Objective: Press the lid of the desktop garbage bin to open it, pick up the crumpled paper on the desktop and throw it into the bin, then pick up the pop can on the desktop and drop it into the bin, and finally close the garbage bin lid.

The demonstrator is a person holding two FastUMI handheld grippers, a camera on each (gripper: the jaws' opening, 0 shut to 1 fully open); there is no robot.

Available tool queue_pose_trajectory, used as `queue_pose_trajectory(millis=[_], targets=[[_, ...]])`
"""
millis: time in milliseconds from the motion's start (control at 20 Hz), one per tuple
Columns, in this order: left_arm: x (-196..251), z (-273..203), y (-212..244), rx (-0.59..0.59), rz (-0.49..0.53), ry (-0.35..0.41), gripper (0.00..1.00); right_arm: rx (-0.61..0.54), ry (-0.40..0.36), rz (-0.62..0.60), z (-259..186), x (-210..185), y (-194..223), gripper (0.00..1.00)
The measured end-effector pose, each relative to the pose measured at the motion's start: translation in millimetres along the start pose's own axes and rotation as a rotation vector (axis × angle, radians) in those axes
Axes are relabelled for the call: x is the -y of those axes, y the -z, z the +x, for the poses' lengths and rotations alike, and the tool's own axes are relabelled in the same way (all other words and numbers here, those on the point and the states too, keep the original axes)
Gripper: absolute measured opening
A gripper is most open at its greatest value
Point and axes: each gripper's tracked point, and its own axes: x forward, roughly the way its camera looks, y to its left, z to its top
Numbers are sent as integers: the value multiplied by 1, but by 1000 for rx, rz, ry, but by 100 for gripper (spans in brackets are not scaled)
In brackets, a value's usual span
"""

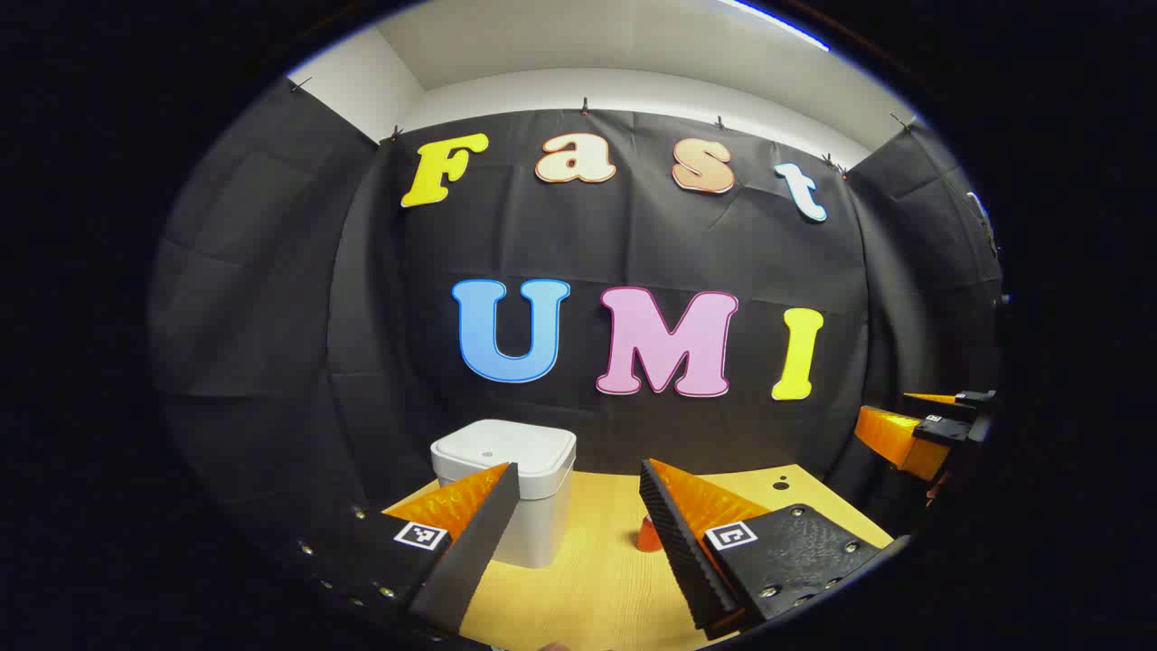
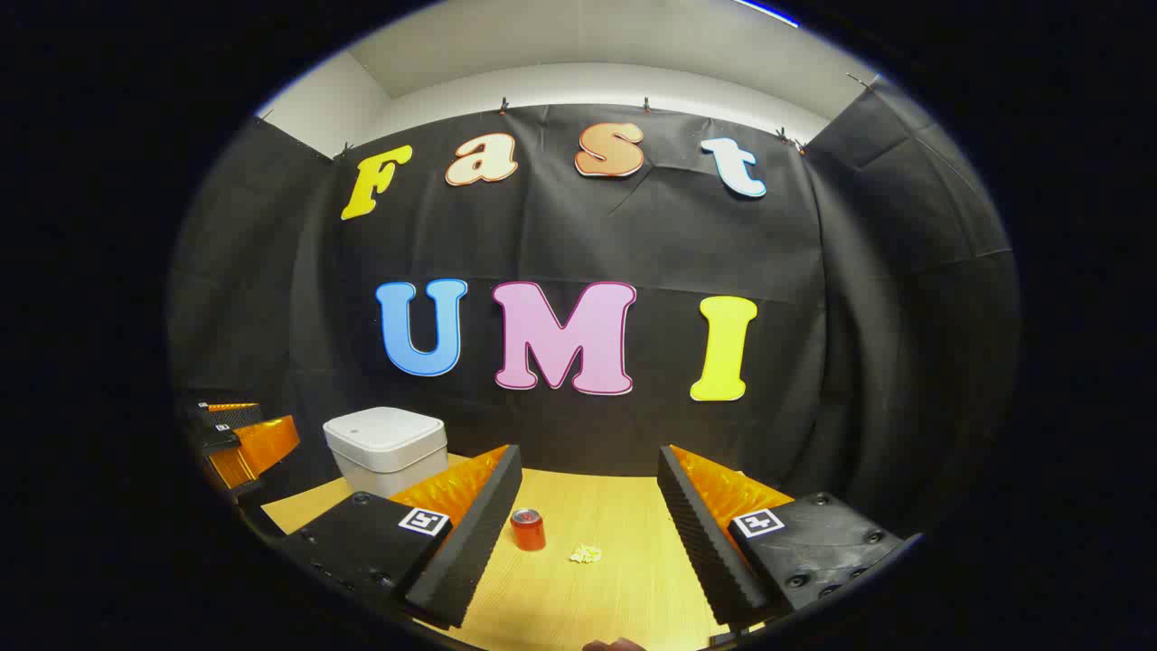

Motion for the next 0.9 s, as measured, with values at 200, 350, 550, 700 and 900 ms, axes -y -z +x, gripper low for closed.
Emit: queue_pose_trajectory(millis=[200,350,550,700,900], targets=[[-6,3,3,-12,-6,-1,88,-9,-20,-26,2,-5,-2,98],[-10,2,6,-14,-11,-3,88,-14,-26,-31,4,-9,-2,98],[-13,0,3,-4,-3,3,88,-14,-39,-36,5,-16,-5,98],[-15,-2,2,3,4,12,88,-16,-44,-41,6,-20,-5,98],[-17,-3,2,4,-11,12,88,-8,-51,-56,5,-24,-8,98]])
